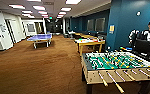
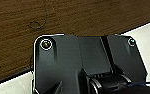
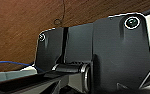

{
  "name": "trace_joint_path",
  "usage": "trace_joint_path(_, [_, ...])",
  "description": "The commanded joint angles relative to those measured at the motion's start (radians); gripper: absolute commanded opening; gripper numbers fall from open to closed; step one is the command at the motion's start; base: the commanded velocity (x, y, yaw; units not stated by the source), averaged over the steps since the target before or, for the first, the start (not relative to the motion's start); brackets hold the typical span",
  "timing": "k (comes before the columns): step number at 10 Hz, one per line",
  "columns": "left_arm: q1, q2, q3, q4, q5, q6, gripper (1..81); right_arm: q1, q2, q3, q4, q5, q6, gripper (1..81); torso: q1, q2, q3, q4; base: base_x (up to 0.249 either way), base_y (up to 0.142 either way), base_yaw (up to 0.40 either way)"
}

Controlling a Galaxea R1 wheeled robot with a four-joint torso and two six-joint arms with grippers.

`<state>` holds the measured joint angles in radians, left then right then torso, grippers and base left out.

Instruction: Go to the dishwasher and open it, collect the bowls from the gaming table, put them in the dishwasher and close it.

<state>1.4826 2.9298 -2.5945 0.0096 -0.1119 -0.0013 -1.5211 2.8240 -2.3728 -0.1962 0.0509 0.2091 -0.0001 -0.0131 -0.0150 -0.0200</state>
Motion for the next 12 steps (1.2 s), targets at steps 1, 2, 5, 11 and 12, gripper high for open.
trace_joint_path(1, [-0.054, -0.009, 0.005, -0.008, 0.044, 0.000, 81.1, 0.052, -0.007, 0.009, -0.011, -0.048, -0.002, 81.1, 0.000, 0.000, 0.000, 0.000, 0.105, 0.085, 0.000])
trace_joint_path(2, [-0.054, -0.009, 0.005, -0.008, 0.044, 0.000, 81.1, 0.052, -0.007, 0.009, -0.011, -0.048, -0.002, 81.1, 0.000, 0.000, 0.000, 0.000, 0.102, 0.079, 0.000])
trace_joint_path(5, [-0.052, -0.009, 0.005, -0.008, 0.044, 0.000, 81.1, 0.054, -0.007, 0.011, -0.011, -0.048, -0.002, 81.1, 0.000, 0.000, 0.000, 0.000, 0.102, 0.022, 0.000])
trace_joint_path(11, [-0.051, -0.009, 0.005, -0.008, 0.043, 0.000, 81.1, 0.054, -0.006, 0.009, -0.011, -0.049, -0.002, 81.1, 0.000, -0.001, 0.000, 0.000, 0.111, 0.000, 0.000])
trace_joint_path(12, [-0.051, -0.009, 0.005, -0.008, 0.043, 0.000, 81.1, 0.054, -0.006, 0.009, -0.011, -0.049, -0.002, 81.1, 0.000, -0.001, 0.000, 0.000, 0.121, 0.000, 0.000])
